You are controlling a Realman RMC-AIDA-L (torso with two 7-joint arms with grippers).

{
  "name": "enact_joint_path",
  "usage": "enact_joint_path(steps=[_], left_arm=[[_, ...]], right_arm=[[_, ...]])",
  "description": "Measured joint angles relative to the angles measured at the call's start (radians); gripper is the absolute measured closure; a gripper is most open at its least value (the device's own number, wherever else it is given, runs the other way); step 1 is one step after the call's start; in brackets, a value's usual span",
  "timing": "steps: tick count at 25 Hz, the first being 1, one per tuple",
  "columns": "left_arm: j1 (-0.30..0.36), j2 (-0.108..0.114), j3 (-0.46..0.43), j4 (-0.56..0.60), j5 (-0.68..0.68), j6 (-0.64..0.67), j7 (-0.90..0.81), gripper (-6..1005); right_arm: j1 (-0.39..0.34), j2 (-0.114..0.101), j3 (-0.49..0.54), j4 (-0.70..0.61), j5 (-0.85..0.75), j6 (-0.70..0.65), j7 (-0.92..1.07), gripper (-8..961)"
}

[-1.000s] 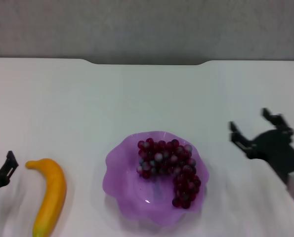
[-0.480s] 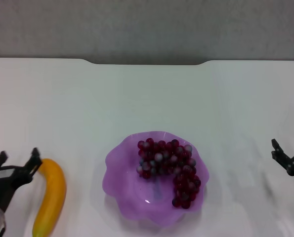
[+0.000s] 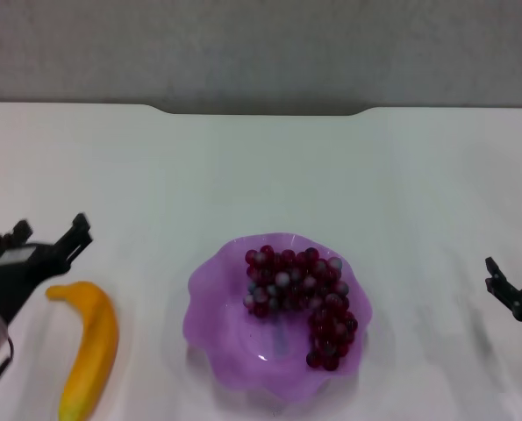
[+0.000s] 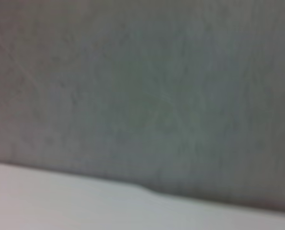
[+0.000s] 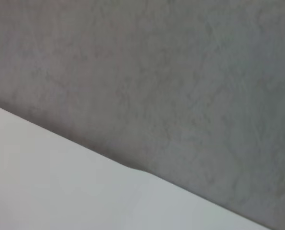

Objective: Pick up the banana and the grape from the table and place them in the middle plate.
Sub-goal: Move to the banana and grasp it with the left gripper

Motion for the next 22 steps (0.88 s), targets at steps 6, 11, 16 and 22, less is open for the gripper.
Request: enact_joint_path(steps=[6, 11, 16, 22], left_arm=[[0.024, -0.078, -0.159, -0.227, 0.056, -0.509, 0.231, 107], [-0.062, -0.079, -0.228, -0.254, 0.032, -0.82, 0.245, 108], [-0.14, -0.081, -0.299, -0.254, 0.036, -1.028, 0.222, 108], [-0.147, -0.082, -0.32, -0.242, 0.063, -1.04, 0.165, 107]], right_arm=[[0.008, 0.001, -0.002, 0.001, -0.004, 0.02, 0.001, 70], [0.008, 0.001, -0.003, 0.003, -0.006, 0.029, -0.001, 70], [0.008, 0.001, -0.004, 0.007, -0.008, 0.034, -0.003, 70], [0.007, 0.001, -0.006, 0.008, -0.008, 0.035, -0.003, 70]])
